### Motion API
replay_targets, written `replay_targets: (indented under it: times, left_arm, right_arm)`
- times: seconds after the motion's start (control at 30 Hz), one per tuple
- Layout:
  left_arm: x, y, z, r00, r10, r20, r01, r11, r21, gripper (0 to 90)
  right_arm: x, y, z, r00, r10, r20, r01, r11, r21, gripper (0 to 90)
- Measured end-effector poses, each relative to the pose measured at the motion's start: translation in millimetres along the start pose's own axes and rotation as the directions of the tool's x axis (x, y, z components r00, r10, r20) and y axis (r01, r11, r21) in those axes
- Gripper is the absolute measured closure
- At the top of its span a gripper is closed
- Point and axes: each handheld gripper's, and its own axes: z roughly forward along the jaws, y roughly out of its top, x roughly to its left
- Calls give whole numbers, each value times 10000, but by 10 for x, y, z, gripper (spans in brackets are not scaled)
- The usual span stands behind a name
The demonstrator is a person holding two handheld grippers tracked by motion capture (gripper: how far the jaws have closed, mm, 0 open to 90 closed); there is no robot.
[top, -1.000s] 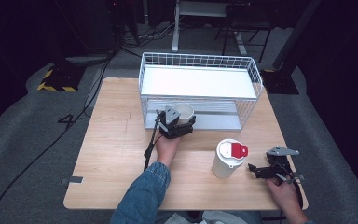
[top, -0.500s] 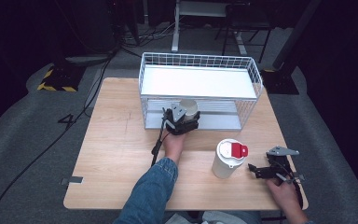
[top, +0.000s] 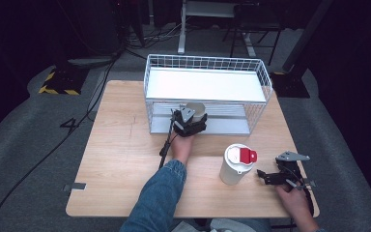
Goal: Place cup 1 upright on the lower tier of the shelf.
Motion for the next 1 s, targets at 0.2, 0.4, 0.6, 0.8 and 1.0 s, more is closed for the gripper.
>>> replay_targets:
  times: [0.2, 0.4, 0.6, 0.8, 1.0]
  left_arm:
    - [5, -12, 48, 10000, 6, -14, -5, 9997, 244, 201]
    - [29, -16, 76, 9998, -172, 33, 171, 9993, 328, 201]
    - [43, -18, 85, 9994, -331, 129, 327, 9988, 353, 191]
    - [75, -38, 95, 9979, -616, 194, 603, 9964, 594, 118]
    - [79, -16, 45, 9977, -617, 282, 603, 9971, 464, 78]
  right_arm:
    - [0, 0, 0, 10000, -3, 1, 3, 10000, 0, 4]
    - [0, 0, 0, 10000, -4, 0, 4, 10000, -2, 4]
    - [0, 0, 0, 10000, -2, 1, 2, 10000, -3, 4]
    - [0, 0, -1, 10000, -11, 11, 11, 10000, 7, 4]
    - [1, 0, -1, 10000, -6, 16, 6, 10000, 0, 4]
